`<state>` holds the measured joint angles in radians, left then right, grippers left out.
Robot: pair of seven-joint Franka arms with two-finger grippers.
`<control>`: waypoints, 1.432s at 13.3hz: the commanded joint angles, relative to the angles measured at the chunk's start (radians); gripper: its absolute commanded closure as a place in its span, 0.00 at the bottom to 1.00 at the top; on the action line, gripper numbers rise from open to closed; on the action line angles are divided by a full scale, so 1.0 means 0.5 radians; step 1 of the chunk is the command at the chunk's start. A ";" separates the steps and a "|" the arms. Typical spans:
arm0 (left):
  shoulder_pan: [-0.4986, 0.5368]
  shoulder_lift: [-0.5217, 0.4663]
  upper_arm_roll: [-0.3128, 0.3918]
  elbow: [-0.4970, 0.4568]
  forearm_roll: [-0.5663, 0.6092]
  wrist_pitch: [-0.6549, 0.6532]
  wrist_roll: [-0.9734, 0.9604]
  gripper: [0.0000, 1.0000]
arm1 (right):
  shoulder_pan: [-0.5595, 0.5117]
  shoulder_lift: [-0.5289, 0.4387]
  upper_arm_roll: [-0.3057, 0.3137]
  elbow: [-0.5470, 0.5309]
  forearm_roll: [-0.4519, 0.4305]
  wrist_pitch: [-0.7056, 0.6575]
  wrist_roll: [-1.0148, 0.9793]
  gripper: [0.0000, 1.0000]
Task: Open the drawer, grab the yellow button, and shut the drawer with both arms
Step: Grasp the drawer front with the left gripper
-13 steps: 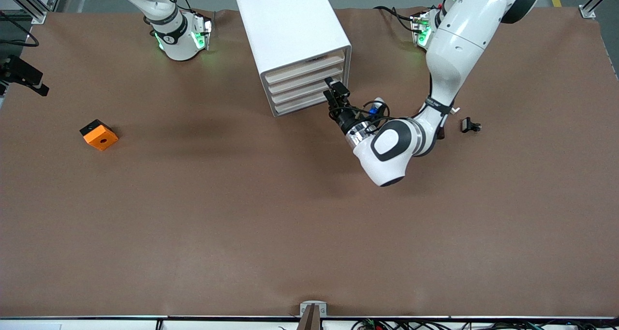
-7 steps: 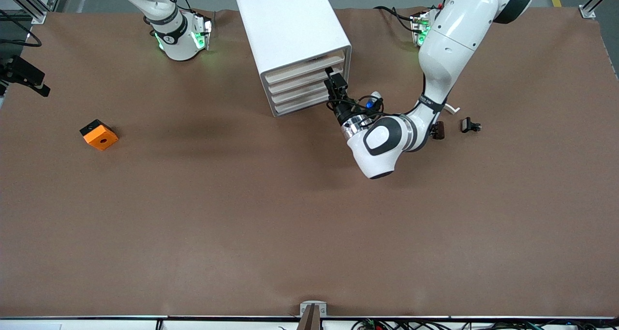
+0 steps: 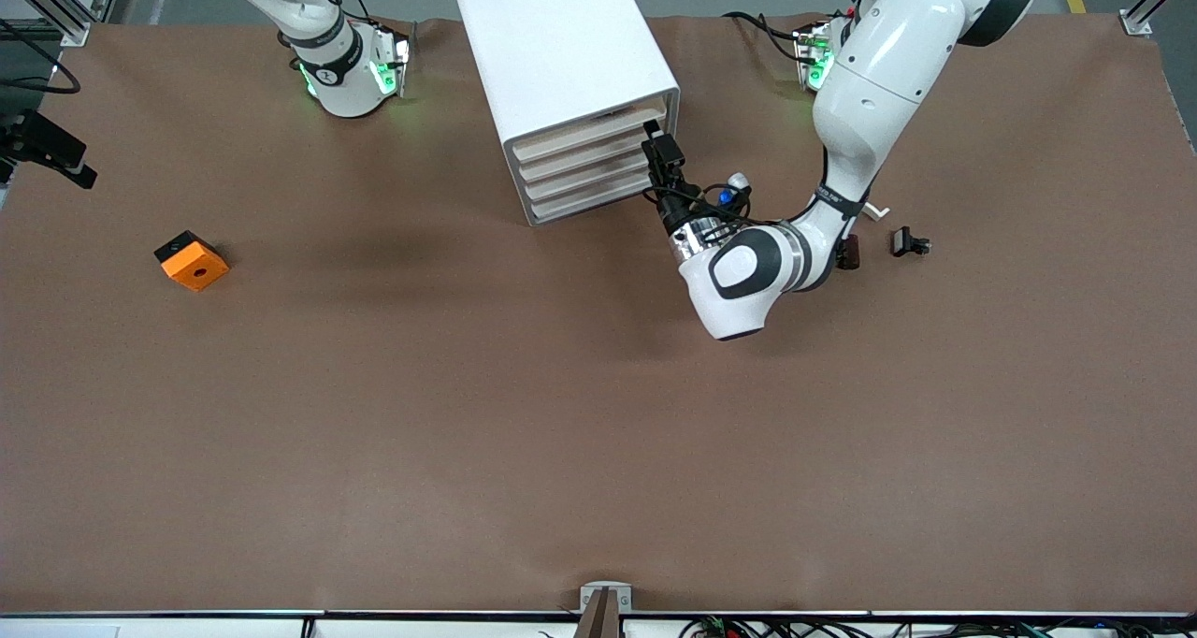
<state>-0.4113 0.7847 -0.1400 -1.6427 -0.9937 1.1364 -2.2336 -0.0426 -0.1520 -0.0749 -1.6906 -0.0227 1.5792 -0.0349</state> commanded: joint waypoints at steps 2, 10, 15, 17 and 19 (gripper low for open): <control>0.001 -0.069 -0.005 -0.098 0.039 -0.051 -0.027 0.44 | -0.004 0.016 -0.010 0.031 -0.019 -0.005 0.021 0.00; -0.049 -0.078 -0.005 -0.111 0.030 -0.101 -0.027 0.44 | -0.001 0.016 -0.013 0.031 -0.016 -0.002 0.021 0.00; -0.095 -0.072 -0.005 -0.108 0.012 -0.070 -0.027 0.46 | -0.001 0.016 -0.016 0.031 -0.004 -0.011 0.018 0.00; -0.104 -0.069 -0.005 -0.108 0.005 -0.067 -0.027 0.59 | 0.012 0.016 -0.010 0.028 -0.004 -0.014 0.021 0.00; -0.128 -0.066 -0.005 -0.105 0.005 -0.058 -0.030 0.74 | 0.006 0.016 -0.010 0.028 -0.004 -0.020 0.021 0.00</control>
<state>-0.4630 0.7735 -0.1444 -1.6772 -0.9863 1.0948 -2.2349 -0.0421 -0.1511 -0.0801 -1.6905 -0.0225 1.5791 -0.0343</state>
